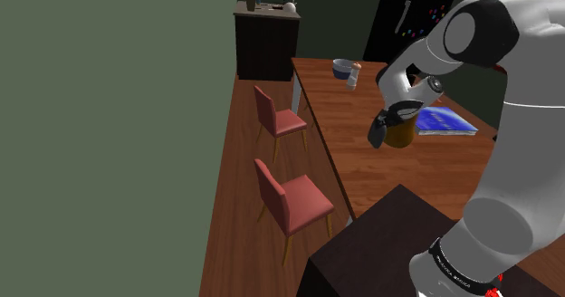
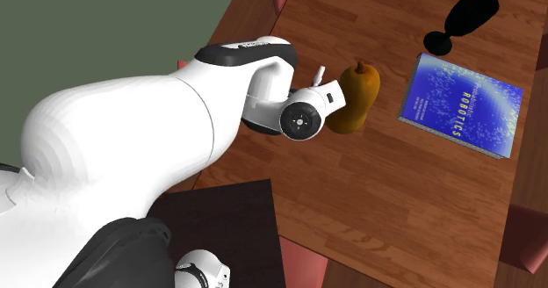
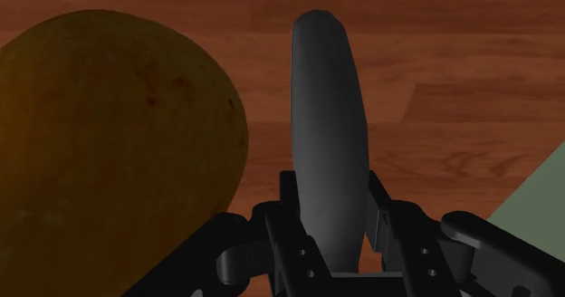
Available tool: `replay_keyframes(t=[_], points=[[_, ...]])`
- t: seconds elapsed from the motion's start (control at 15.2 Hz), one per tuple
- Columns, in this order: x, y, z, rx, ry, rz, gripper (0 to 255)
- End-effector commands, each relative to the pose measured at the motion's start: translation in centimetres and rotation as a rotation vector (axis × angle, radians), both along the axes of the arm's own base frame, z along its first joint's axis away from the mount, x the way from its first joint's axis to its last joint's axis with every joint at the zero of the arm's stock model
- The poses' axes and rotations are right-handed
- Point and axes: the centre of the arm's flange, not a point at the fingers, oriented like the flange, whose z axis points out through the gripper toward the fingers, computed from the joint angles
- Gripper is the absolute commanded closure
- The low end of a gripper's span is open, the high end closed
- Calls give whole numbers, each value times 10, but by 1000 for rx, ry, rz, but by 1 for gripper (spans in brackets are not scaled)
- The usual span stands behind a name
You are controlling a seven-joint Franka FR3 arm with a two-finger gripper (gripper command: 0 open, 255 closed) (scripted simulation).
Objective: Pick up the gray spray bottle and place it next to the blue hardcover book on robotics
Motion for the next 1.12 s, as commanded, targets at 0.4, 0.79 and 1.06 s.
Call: replay_keyframes(t=[0.4, 0.79, 1.06], points=[[0, 0, 42, 0, 0, 0, 255], [0, 0, 73, 0, 0, 0, 255], [0, 0, 94, 0, 0, 0, 255]])
